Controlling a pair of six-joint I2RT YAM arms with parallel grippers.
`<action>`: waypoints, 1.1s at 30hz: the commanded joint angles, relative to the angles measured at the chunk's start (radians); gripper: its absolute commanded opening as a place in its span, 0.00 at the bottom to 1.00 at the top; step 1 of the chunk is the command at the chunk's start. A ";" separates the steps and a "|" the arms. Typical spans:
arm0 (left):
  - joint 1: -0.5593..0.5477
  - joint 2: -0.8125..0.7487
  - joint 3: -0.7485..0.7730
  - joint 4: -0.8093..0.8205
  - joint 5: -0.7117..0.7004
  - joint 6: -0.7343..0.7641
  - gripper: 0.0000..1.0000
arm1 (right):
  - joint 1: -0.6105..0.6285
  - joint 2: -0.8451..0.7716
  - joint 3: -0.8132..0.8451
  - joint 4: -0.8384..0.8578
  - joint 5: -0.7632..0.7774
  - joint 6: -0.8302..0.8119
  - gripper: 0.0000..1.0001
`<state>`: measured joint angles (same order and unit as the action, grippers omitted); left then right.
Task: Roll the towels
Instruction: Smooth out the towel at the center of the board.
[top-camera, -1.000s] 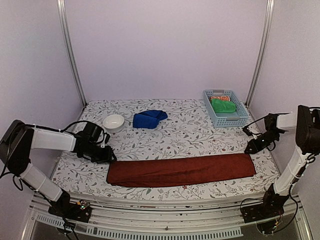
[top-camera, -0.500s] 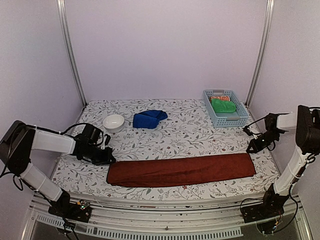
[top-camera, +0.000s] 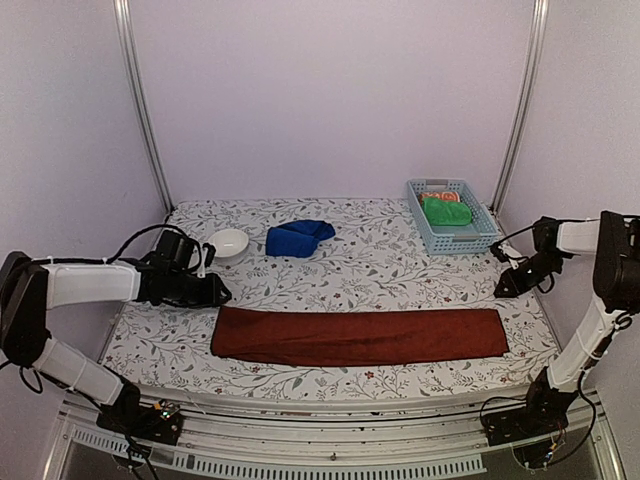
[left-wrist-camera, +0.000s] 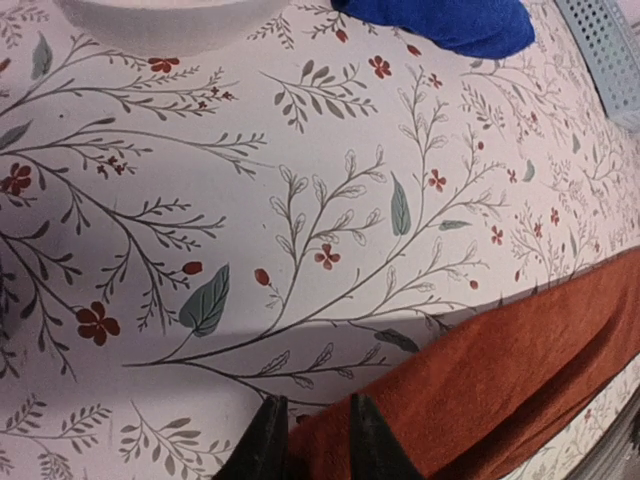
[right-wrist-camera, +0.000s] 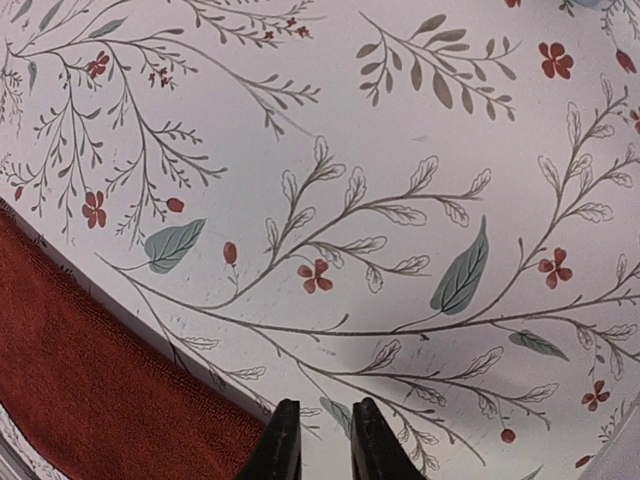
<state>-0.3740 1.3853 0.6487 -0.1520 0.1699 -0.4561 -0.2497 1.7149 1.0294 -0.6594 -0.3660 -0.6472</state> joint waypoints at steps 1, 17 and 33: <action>0.004 0.007 0.007 -0.127 0.009 -0.012 0.35 | -0.002 -0.022 -0.018 -0.091 -0.019 -0.031 0.25; 0.004 0.117 -0.013 -0.010 -0.020 -0.036 0.39 | 0.000 0.062 -0.037 -0.067 -0.047 -0.033 0.29; 0.006 0.172 -0.021 0.030 -0.013 -0.006 0.21 | 0.005 0.069 -0.081 -0.060 -0.003 -0.042 0.05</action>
<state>-0.3717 1.5246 0.6277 -0.1379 0.1524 -0.4789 -0.2493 1.7611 0.9787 -0.7124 -0.4026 -0.6891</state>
